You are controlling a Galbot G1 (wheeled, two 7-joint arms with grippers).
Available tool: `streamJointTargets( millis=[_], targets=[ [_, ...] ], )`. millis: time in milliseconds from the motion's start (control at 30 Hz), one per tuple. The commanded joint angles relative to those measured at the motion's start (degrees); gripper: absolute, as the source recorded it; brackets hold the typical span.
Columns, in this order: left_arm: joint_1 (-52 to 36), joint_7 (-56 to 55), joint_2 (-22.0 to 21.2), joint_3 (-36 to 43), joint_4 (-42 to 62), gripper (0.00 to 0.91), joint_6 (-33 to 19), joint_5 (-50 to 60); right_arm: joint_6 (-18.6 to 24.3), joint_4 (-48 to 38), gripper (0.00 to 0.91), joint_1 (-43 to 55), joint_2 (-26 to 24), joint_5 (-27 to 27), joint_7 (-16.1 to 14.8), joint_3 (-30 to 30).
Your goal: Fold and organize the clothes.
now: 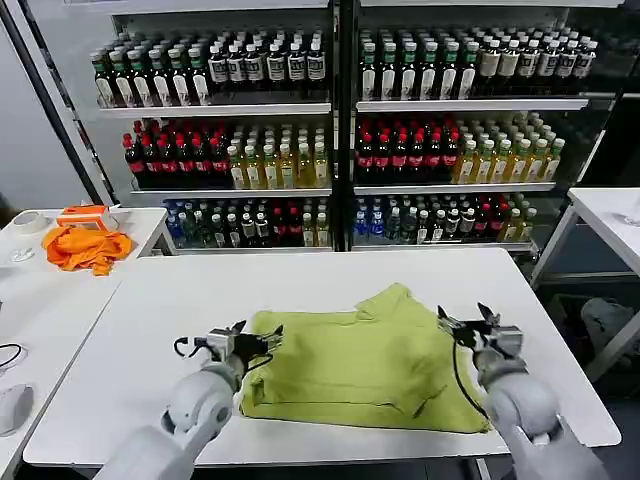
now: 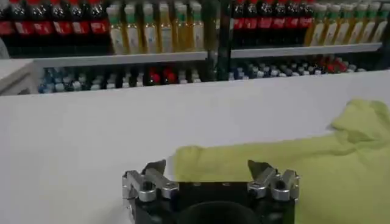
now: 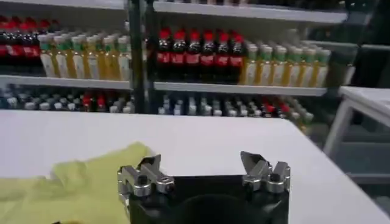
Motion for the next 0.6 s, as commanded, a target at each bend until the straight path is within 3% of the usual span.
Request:
streamJointTargets(
  millis=[33, 500, 533, 567, 600],
  targets=[
    [-10.34, -0.41, -2.09, 4.31, 11.35, 0.907, 0.86, -3.37, -0.91, -13.59, 0.907, 14.51, 3.18, 2.29, 0.01, -9.89],
    [-11.38, -1.22, -3.06, 5.34, 14.98, 0.907, 0.94, -3.65, -2.69, -22.03, 0.907, 17.53, 8.93, 6.97, 2.19, -13.63],
    [-11.29, -1.28, -2.97, 5.39, 14.93, 0.524, 0.93, -3.57, -2.72, -22.59, 0.907, 17.55, 9.03, 7.42, 2.2, -13.93],
    [-11.1, -1.31, -2.81, 5.4, 14.8, 0.383, 0.91, -3.45, -2.77, -22.99, 0.907, 17.5, 9.05, 7.74, 2.32, -14.19],
    [-11.01, -1.31, -2.76, 5.4, 14.65, 0.161, 0.9, -3.46, -2.8, -23.3, 0.343, 17.33, 9.01, 7.82, 2.12, -14.4]
  ],
)
